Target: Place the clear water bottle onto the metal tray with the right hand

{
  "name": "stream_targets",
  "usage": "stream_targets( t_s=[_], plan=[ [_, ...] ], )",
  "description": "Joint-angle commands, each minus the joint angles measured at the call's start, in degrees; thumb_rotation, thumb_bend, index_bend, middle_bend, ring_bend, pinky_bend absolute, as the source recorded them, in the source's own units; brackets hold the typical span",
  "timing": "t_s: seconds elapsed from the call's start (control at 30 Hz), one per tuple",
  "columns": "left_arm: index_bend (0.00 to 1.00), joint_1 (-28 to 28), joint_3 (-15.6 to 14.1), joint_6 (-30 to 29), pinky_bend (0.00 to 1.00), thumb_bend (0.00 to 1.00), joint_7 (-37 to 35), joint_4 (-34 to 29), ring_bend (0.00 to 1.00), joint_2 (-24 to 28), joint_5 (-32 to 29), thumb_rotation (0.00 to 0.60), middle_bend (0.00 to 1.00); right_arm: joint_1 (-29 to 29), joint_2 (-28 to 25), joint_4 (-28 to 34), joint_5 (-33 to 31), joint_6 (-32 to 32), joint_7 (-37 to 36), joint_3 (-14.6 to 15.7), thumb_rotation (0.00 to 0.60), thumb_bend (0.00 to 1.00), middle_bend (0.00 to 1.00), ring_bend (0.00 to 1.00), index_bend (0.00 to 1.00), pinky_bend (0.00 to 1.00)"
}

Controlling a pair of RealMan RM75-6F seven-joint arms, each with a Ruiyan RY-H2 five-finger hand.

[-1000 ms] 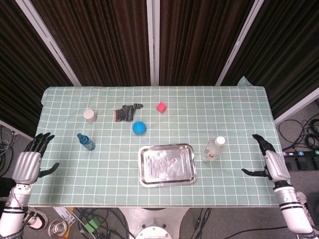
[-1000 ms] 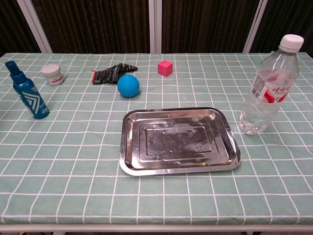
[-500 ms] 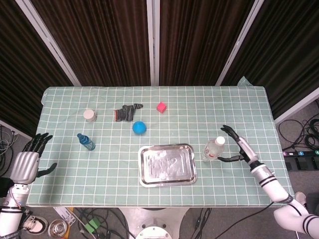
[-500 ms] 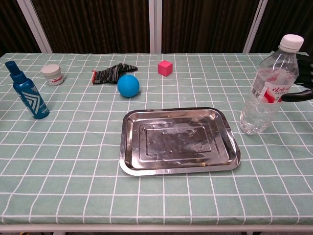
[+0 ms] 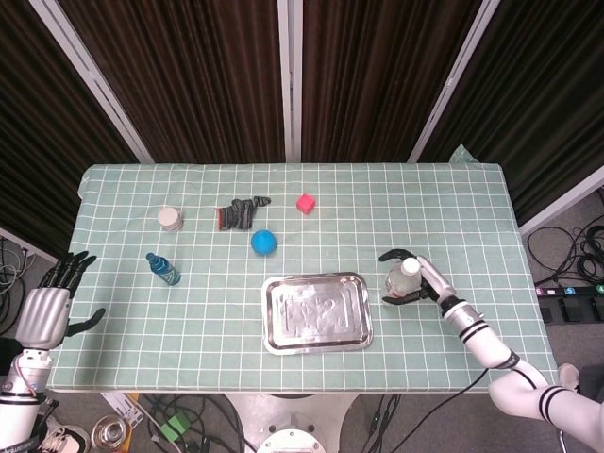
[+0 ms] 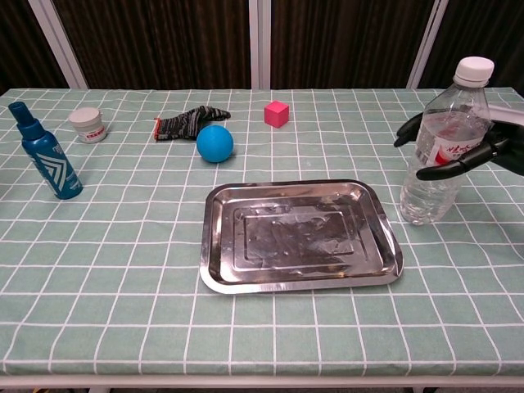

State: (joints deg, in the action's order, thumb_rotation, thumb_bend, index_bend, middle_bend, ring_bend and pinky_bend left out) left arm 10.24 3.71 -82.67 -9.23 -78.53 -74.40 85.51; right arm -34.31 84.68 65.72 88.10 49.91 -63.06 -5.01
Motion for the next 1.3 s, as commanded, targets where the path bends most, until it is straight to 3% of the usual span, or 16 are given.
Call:
stream_targets(
  t_s=[0.03,0.27,0.5,0.6,0.7,0.8,0.87,0.97,1.17,1.23,1.3],
  plan=[
    [0.16,0.0,0.0,0.0,0.19,0.24,-0.2,0.1,0.09,0.0,-0.1,0.6,0.18,-0.2,0.5,1.1,-2.2,-0.7,2.5,-0.6,0.6,0.04,0.51,0.28,0.68,0.27],
    [0.16,0.0,0.1,0.0,0.19,0.24,-0.4,0.0,0.09,0.0,0.0,0.6,0.18,-0.1,-2.4,6.6,-3.9,1.7,4.7,-2.7,0.6,0.1,0.55,0.31,0.75,0.29],
    [0.16,0.5,0.1,0.3,0.19,0.24,0.1,-0.6,0.09,-0.2,0.3,0.6,0.18,-1.0,-11.0,21.5,-4.7,8.4,10.8,-9.6,0.6,0.1,0.55,0.31,0.75,0.31],
    [0.16,0.5,0.2,0.1,0.19,0.24,0.2,-0.9,0.09,-0.3,0.3,0.6,0.18,0.2,-12.8,25.0,-5.8,10.4,13.4,-10.1,0.6,0.1,0.55,0.32,0.75,0.32],
    [0.16,0.2,0.1,0.1,0.19,0.24,0.2,-0.9,0.09,-0.4,0.1,0.6,0.18,1.6,-10.7,21.6,-9.4,8.1,15.4,-7.4,0.6,0.1,0.56,0.34,0.77,0.35],
    [0.16,0.0,-0.1,0.1,0.19,0.24,0.0,-0.8,0.09,-0.3,0.0,0.6,0.18,0.9,-6.2,13.0,-16.4,-1.6,16.0,-4.4,0.6,0.11,0.57,0.35,0.78,0.35],
    [0.16,0.0,-0.2,0.1,0.19,0.24,0.1,-0.7,0.09,-0.2,0.1,0.6,0.18,0.2,-4.3,10.3,-18.1,-4.8,15.6,-4.4,0.6,0.11,0.57,0.34,0.78,0.36],
    [0.16,-0.1,-0.1,-0.1,0.19,0.24,0.1,-0.9,0.09,0.1,0.1,0.6,0.18,-0.4,-5.1,14.0,-14.1,-0.2,14.8,-7.3,0.6,0.11,0.57,0.34,0.78,0.36],
    [0.16,0.2,0.3,-0.4,0.19,0.24,0.5,-1.9,0.09,0.3,0.3,0.6,0.18,-0.2,-14.0,32.9,-2.2,15.2,15.9,-14.9,0.6,0.11,0.57,0.35,0.78,0.36],
    [0.16,0.2,0.3,-0.5,0.19,0.24,0.5,-1.9,0.09,0.1,0.3,0.6,0.18,0.9,-14.8,34.9,-1.8,17.4,17.4,-14.7,0.6,0.11,0.57,0.35,0.78,0.36],
    [0.16,0.1,0.2,-0.4,0.19,0.24,0.5,-1.9,0.09,0.1,0.3,0.6,0.18,2.0,-14.2,33.6,-4.0,15.9,18.5,-12.2,0.6,0.11,0.57,0.35,0.78,0.36]
  ],
)
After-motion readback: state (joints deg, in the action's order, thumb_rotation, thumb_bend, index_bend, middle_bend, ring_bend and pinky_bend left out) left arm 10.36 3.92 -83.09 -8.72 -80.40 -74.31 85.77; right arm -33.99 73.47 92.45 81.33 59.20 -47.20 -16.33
